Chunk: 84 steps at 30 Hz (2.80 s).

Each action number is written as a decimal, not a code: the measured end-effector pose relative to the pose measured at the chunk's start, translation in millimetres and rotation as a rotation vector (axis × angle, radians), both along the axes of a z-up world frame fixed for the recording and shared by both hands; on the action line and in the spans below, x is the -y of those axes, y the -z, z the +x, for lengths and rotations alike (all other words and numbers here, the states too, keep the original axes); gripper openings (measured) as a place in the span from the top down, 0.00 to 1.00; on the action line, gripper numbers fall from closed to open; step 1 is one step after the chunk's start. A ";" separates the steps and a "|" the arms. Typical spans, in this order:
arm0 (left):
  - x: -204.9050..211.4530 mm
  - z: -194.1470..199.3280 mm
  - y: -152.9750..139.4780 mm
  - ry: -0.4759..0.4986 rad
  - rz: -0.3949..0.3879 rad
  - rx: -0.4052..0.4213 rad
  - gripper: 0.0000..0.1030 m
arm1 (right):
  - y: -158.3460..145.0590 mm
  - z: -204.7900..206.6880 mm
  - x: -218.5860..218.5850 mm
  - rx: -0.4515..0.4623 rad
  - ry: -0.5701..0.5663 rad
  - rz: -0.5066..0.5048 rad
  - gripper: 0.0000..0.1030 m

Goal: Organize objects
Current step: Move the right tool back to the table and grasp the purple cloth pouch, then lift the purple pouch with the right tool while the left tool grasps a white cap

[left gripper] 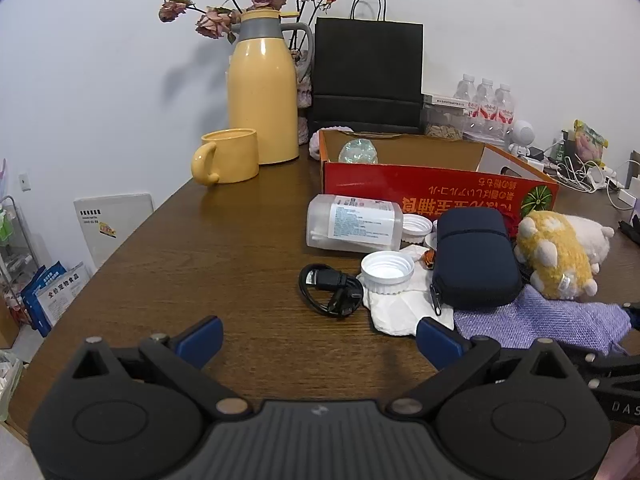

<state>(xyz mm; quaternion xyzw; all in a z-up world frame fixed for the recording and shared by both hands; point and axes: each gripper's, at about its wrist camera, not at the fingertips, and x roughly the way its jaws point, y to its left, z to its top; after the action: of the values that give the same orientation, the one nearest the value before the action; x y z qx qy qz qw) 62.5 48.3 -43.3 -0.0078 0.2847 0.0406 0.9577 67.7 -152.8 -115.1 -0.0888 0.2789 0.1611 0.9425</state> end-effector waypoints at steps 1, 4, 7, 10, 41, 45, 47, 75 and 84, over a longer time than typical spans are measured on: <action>0.7 0.4 0.1 0.001 0.001 -0.002 0.00 | -0.4 -1.7 0.2 0.002 -0.005 0.001 0.52; 2.1 0.2 -0.1 0.003 0.004 -0.004 0.00 | -1.9 -6.2 -0.3 0.011 -0.021 0.004 0.77; 2.8 -1.1 -1.2 0.006 0.006 0.001 0.00 | -6.6 -11.2 2.8 0.013 -0.044 0.044 0.94; 2.3 -0.4 -2.1 0.005 0.007 0.003 0.00 | -16.2 -16.5 8.0 0.017 -0.073 0.107 0.96; 98.2 11.5 3.8 0.236 -0.013 -0.017 0.09 | -75.6 -0.5 119.1 0.145 0.023 0.452 0.97; 118.9 22.4 10.6 0.253 -0.014 -0.045 0.17 | -65.3 6.6 130.3 0.127 0.022 0.483 0.97; 125.8 29.4 14.5 0.251 -0.015 -0.063 0.21 | -60.1 8.5 135.6 0.118 0.021 0.497 0.97; 111.9 31.4 -40.3 0.221 -0.049 0.107 0.76 | -76.2 24.1 127.9 0.152 -0.071 0.607 0.97; 94.2 74.3 -76.7 0.158 -0.048 0.205 0.76 | -106.3 66.7 105.5 0.205 -0.085 0.597 0.97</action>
<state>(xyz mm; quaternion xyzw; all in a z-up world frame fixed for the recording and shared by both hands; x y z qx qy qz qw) 136.8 -45.9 33.5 -0.0125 0.1861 -0.0426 0.9815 134.4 -258.3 -8.9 0.1641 0.1187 0.2653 0.9427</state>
